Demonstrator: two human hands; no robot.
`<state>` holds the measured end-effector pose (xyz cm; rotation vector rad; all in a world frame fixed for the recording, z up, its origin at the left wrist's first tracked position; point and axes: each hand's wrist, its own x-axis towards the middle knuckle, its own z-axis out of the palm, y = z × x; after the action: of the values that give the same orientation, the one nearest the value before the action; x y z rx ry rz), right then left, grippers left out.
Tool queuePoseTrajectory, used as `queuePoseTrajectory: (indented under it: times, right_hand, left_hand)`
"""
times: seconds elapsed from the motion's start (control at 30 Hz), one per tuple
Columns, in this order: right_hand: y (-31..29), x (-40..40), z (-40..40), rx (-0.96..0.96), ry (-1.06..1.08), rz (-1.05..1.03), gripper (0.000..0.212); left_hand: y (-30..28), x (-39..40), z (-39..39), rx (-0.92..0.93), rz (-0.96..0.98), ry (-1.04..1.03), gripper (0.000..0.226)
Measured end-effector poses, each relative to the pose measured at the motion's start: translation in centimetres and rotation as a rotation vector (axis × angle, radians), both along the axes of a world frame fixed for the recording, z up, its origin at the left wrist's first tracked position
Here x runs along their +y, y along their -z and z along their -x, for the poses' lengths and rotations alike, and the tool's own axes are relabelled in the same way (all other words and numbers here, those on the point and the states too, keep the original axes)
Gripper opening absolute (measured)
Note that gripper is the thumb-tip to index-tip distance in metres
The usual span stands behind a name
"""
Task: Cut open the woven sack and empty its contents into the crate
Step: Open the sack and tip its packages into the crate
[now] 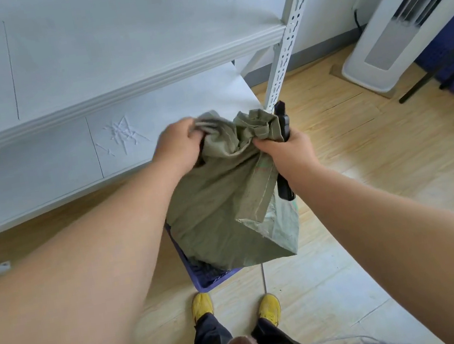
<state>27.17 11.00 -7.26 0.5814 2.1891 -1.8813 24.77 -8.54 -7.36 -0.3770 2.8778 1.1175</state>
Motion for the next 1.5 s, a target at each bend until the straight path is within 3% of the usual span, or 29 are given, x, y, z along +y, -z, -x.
queuePoseTrajectory:
  times: [0.07, 0.17, 0.27, 0.37, 0.47, 0.57, 0.67, 0.77, 0.9, 1.0, 1.07, 1.2, 1.27, 1.3, 1.33, 1.43, 1.5]
  right_hand:
    - [0.0, -0.2, 0.0, -0.008, -0.030, -0.049, 0.013]
    - [-0.2, -0.2, 0.3, 0.041, 0.016, -0.066, 0.013]
    - [-0.2, -0.5, 0.1, 0.044, 0.010, -0.100, 0.015]
    - [-0.3, -0.9, 0.3, 0.044, 0.036, -0.094, 0.011]
    - [0.0, -1.2, 0.1, 0.032, 0.018, -0.128, 0.011]
    - [0.1, -1.9, 0.2, 0.032, 0.045, -0.118, 0.011]
    - [0.3, -2.6, -0.1, 0.027, 0.030, -0.131, 0.009]
    - [-0.1, -3.2, 0.0, 0.046, 0.068, -0.101, 0.006]
    - [-0.3, -3.8, 0.1, 0.030, 0.037, -0.111, 0.008]
    - [-0.6, -4.0, 0.5, 0.034, 0.045, -0.088, 0.009]
    - [-0.8, -4.1, 0.6, 0.030, 0.038, -0.091, 0.010]
    - [-1.7, -4.9, 1.2, -0.010, -0.012, -0.089, 0.006]
    - [-2.6, -5.6, 1.5, -0.062, -0.079, -0.038, 0.010]
    - [-3.0, -5.9, 1.6, -0.078, -0.129, -0.005, 0.014]
    - [-3.4, -6.1, 1.8, -0.076, -0.188, 0.019, 0.019]
    - [-3.8, -6.1, 1.8, -0.013, -0.256, 0.079, 0.031]
    - [-3.5, -5.7, 1.5, 0.043, -0.217, 0.049, 0.033]
  left_hand:
    - [-0.4, -0.3, -0.6, -0.102, 0.004, 0.067, 0.024]
    - [-1.1, -1.2, 0.1, 0.081, -0.016, -0.056, 0.023]
    - [-1.6, -0.4, -0.8, -0.076, -0.028, 0.152, 0.021]
    - [-2.0, -0.6, -1.4, 0.085, -0.141, 0.043, 0.023]
    - [-1.5, -0.8, -2.2, -0.079, -0.145, 0.161, 0.022]
    - [-2.1, -1.0, -2.6, 0.040, -0.300, 0.039, 0.023]
    - [-2.0, -0.6, -3.0, -0.146, -0.347, 0.080, 0.022]
    - [-3.1, -0.7, -3.4, 0.002, -0.470, 0.062, 0.023]
    - [-2.4, -1.5, -3.4, -0.107, -0.384, 0.049, 0.020]
    - [-3.2, -2.2, -3.4, 0.053, -0.611, -0.058, 0.022]
    - [-2.8, -2.9, -3.6, -0.012, -0.462, -0.017, 0.032]
    - [-1.6, -2.2, -5.1, -0.367, -0.665, 0.265, 0.096]
    - [-1.1, -0.6, -5.3, -0.376, -0.543, 0.318, 0.120]
    - [-0.7, 0.2, -5.4, -0.314, -0.461, 0.270, 0.118]
    - [-0.4, 0.7, -5.4, -0.236, -0.368, 0.186, 0.101]
    - [-0.4, 0.6, -4.3, -0.093, -0.098, -0.006, 0.023]
    - [-1.3, -0.4, -2.7, -0.086, -0.117, -0.067, 0.014]
